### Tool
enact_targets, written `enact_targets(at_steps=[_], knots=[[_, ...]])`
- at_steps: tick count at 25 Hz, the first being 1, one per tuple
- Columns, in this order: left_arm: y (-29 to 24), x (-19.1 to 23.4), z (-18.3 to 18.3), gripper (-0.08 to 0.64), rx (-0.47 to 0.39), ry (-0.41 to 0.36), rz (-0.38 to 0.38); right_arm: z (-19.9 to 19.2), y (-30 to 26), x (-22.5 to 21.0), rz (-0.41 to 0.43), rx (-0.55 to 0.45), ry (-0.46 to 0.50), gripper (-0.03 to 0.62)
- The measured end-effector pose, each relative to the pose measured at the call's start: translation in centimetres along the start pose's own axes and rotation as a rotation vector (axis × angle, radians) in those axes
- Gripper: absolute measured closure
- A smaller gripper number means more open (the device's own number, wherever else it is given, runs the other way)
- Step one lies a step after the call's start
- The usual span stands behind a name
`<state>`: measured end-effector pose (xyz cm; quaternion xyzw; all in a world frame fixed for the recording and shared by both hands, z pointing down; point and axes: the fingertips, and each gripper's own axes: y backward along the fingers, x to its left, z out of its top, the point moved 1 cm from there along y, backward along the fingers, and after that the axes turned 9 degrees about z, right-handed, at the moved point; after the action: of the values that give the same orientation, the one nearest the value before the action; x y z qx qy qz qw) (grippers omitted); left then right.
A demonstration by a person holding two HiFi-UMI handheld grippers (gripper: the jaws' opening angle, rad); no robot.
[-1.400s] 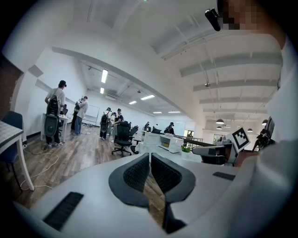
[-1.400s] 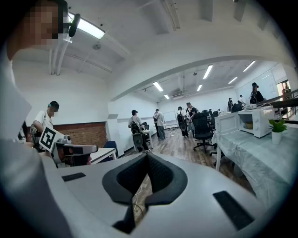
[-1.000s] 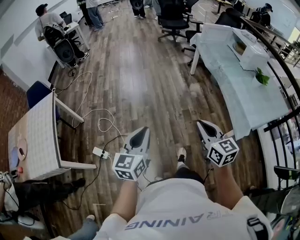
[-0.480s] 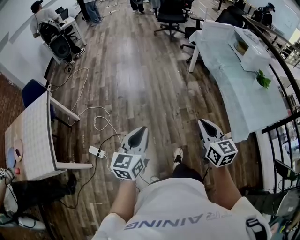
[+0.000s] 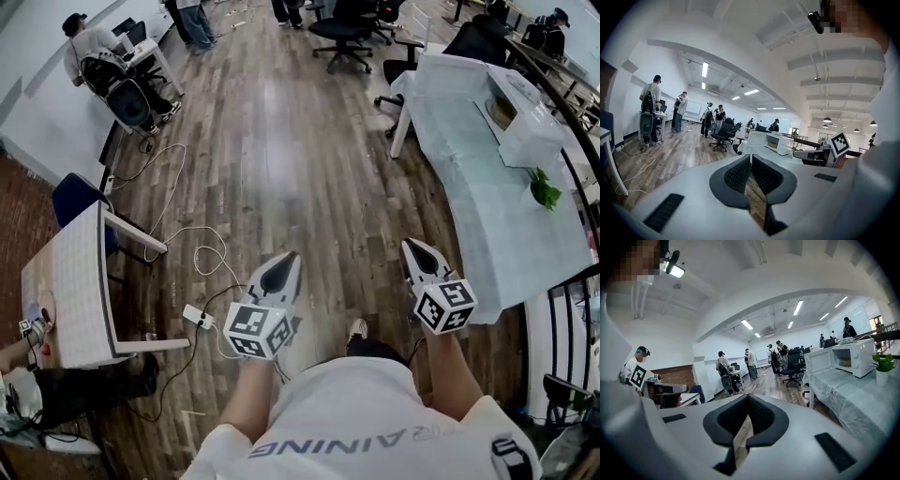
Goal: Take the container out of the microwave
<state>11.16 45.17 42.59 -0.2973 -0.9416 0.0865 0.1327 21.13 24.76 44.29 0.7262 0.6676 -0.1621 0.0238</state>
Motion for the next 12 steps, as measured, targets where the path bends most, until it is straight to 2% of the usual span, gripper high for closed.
enact_targets(at_steps=[6, 12], knots=[[-8.2, -2.8, 1.3, 0.517, 0.022, -0.018, 0.010, 2.3, -2.5, -8.1, 0.023, 0.014, 0.001, 0.571], [-14.7, -5.1, 2.1, 0.517, 0.047, -0.024, -0.008, 3.9, -3.0, -15.0, -0.008, 0.001, -0.019, 0.571]])
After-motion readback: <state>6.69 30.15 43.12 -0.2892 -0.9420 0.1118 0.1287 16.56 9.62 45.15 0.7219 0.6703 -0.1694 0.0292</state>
